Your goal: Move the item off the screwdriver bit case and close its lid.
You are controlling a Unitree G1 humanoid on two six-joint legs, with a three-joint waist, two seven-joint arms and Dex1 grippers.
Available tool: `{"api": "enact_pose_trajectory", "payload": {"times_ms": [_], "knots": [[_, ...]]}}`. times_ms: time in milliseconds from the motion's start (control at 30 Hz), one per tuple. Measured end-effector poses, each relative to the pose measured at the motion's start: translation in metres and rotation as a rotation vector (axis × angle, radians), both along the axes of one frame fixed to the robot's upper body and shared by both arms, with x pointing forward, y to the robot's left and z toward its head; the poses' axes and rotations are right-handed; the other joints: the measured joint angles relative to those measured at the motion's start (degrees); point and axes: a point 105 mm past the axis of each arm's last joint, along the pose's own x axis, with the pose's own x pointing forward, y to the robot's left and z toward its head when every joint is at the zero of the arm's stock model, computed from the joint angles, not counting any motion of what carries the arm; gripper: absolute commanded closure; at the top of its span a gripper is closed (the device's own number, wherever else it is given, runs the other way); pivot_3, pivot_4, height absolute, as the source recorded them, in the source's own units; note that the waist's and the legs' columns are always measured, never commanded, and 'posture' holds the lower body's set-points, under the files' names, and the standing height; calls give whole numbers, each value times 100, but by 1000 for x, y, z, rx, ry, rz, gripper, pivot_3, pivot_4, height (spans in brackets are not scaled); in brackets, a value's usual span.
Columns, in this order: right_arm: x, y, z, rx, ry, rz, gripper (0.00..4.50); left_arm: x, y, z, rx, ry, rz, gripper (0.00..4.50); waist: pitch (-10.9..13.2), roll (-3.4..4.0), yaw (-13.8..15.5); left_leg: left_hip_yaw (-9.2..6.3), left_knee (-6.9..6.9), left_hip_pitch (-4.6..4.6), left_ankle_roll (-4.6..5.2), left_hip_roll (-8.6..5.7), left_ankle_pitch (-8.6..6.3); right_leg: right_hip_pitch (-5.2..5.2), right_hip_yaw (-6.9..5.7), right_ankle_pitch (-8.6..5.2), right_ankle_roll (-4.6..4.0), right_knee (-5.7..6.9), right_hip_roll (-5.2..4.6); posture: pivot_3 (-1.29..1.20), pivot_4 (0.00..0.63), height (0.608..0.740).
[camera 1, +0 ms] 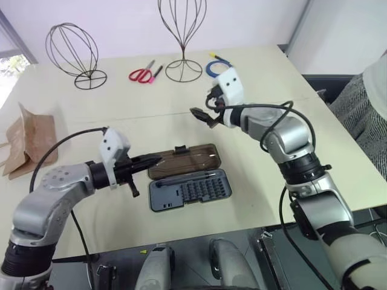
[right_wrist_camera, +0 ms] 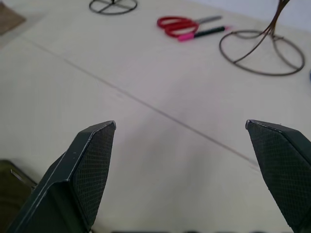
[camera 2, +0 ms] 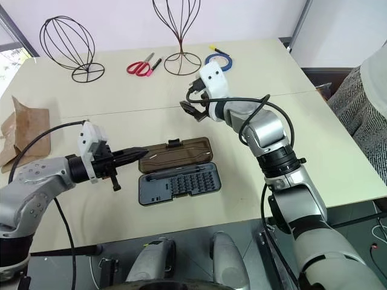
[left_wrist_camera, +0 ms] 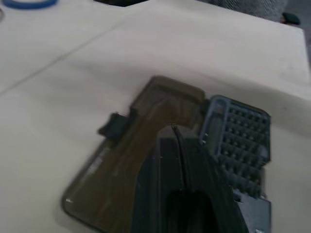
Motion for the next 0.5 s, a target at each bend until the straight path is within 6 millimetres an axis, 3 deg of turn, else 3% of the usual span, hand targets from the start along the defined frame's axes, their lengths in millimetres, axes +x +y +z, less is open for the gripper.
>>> {"api": "enact_pose_trajectory", "payload": {"times_ms": [267,500], "knots": [[-10,8,-15,-83,44,125,0,-26,-4,-35,56,144,-115,4465,2,3,10,-1,0,1,0,0,0,0,-1,-2,-4,1,-1,0,150,740],[-6,4,-21,-135,-7,192,0,-32,1,-51,114,158,-151,4465,3,4,0,3,0,2,0,-1,0,0,0,-3,-6,1,0,0,150,740]]}}
